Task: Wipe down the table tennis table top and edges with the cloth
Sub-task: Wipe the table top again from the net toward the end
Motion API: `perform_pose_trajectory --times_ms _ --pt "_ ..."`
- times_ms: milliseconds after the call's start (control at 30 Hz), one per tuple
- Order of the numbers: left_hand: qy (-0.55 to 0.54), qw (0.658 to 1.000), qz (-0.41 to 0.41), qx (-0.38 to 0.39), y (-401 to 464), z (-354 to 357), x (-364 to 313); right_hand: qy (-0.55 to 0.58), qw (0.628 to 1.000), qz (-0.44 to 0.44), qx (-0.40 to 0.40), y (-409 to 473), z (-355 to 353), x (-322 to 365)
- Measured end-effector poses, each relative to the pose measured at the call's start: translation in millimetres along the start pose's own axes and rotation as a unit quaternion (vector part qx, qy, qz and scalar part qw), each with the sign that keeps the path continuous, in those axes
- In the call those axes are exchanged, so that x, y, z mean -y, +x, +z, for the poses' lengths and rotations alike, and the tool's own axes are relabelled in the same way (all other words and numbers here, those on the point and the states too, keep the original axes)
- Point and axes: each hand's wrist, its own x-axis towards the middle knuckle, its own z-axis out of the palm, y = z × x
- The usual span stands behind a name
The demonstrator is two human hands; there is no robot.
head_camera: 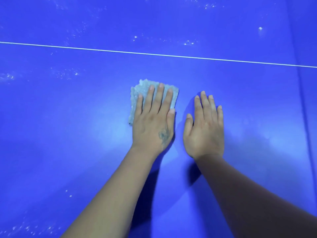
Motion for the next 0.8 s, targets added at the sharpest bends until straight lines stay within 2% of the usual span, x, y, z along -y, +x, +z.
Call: perform_pose_trajectory --times_ms 167,300,400,467,600,700,800 --pt "0.015 0.997 -0.074 0.025 -20.8 -19.4 55.2 0.002 1.0 0.003 0.004 -0.9 0.4 -0.2" --pt "0.001 0.99 -0.138 0.029 28.4 -24.2 90.7 0.004 1.0 0.004 -0.004 -1.0 1.7 -0.1" --pt "-0.014 0.987 -0.161 0.027 75.2 -17.6 76.4 0.009 1.0 0.003 -0.006 -1.7 1.8 -0.3" --pt "-0.014 0.99 -0.135 0.03 101.9 -10.2 50.6 0.009 1.0 0.001 -0.01 -1.4 1.3 0.1" --pt "-0.005 0.999 -0.005 0.044 111.9 2.3 -3.4 0.012 1.0 0.001 -0.017 -1.7 2.9 -0.3" --pt "0.001 0.997 0.072 0.014 78.2 7.3 -8.8 0.016 1.0 0.001 -0.016 -1.4 3.0 -0.9" --pt "-0.014 0.996 0.082 0.002 22.0 5.1 1.7 0.017 1.0 0.01 -0.017 -1.7 3.7 -0.7"
